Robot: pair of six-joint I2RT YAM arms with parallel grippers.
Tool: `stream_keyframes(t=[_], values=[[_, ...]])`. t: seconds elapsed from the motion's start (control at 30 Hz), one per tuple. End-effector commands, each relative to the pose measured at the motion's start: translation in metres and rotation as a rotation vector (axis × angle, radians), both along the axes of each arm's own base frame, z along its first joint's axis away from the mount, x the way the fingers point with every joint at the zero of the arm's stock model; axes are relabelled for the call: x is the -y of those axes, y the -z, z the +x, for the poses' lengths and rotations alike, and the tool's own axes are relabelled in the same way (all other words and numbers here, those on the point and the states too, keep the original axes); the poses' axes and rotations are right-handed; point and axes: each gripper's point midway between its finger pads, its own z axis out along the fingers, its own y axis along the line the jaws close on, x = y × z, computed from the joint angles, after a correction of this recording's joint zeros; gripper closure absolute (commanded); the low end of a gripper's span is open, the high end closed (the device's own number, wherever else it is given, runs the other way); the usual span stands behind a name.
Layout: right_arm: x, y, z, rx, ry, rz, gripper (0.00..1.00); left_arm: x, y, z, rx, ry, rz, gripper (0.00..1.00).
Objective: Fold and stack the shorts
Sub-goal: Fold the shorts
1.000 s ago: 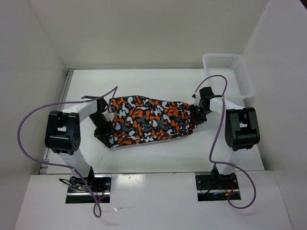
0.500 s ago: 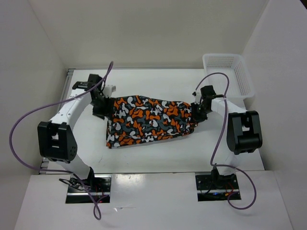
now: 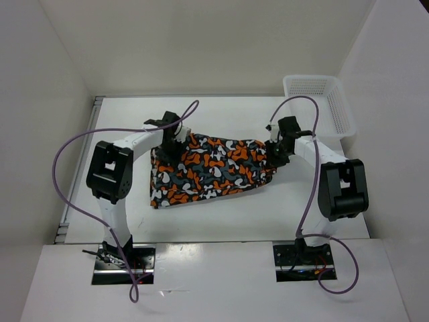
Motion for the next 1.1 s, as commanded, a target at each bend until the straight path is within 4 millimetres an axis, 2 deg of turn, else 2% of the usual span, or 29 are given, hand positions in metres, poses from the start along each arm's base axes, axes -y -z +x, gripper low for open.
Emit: stream_keyframes(t=[0.0,0.03,0.2,0.23,0.27,0.3,0.33,0.43,0.47,0.5,0.57,0.6,0.67,0.8,0.87,0.9,0.97,1.0,1.07], values=[[-0.018,-0.042,0.022,0.153,-0.086,-0.04,1.0,-0.003,0.011,0.026,0.109,-0.002,0.118,0.43],[-0.031,-0.053,0.027,0.194,-0.134,-0.051,1.0,-0.005,0.016,0.029,0.111,-0.005,0.129,0.43],[-0.057,-0.095,0.052,0.344,-0.184,-0.119,1.0,-0.009,0.05,0.022,0.052,-0.003,0.159,0.43],[-0.063,-0.105,0.06,0.378,-0.196,-0.128,1.0,-0.009,0.051,0.022,0.051,-0.003,0.159,0.43],[-0.076,-0.114,0.06,0.411,-0.24,-0.143,1.0,-0.006,0.051,0.024,0.057,-0.001,0.147,0.43],[-0.081,-0.119,0.064,0.434,-0.251,-0.166,1.0,-0.006,0.051,0.024,0.057,-0.001,0.146,0.43],[-0.092,-0.135,0.071,0.477,-0.257,-0.161,1.0,-0.005,0.051,0.026,0.058,-0.001,0.146,0.43],[-0.126,-0.158,0.079,0.538,-0.306,-0.128,1.0,-0.002,0.053,0.03,0.053,0.002,0.139,0.43],[-0.138,-0.159,0.074,0.543,-0.343,-0.136,1.0,-0.002,0.053,0.03,0.053,0.002,0.139,0.43],[-0.145,-0.169,0.074,0.572,-0.357,-0.135,1.0,-0.002,0.053,0.03,0.053,0.002,0.139,0.43],[-0.16,-0.164,0.07,0.565,-0.389,-0.131,1.0,-0.005,0.052,0.034,0.063,-0.008,0.135,0.43],[-0.173,-0.169,0.064,0.577,-0.416,-0.118,1.0,-0.003,0.053,0.033,0.059,-0.004,0.122,0.43],[-0.189,-0.165,0.054,0.572,-0.457,-0.11,1.0,-0.002,0.053,0.033,0.051,-0.006,0.097,0.43],[-0.194,-0.151,0.048,0.538,-0.472,-0.107,1.0,-0.008,0.053,0.035,0.046,-0.025,0.088,0.43],[-0.186,-0.14,0.053,0.54,-0.473,-0.168,1.0,-0.013,0.042,0.033,0.045,-0.035,0.076,0.43],[-0.184,-0.141,0.056,0.554,-0.469,-0.182,1.0,-0.012,0.025,0.034,0.076,-0.037,0.066,0.43],[-0.181,-0.142,0.058,0.559,-0.456,-0.2,1.0,-0.023,0.004,0.031,0.079,-0.065,0.039,0.37],[-0.182,-0.143,0.059,0.567,-0.454,-0.197,1.0,-0.022,-0.021,0.03,0.117,-0.067,0.001,0.35],[-0.182,-0.143,0.059,0.567,-0.454,-0.197,1.0,-0.03,-0.042,0.024,0.13,-0.084,-0.011,0.32]])
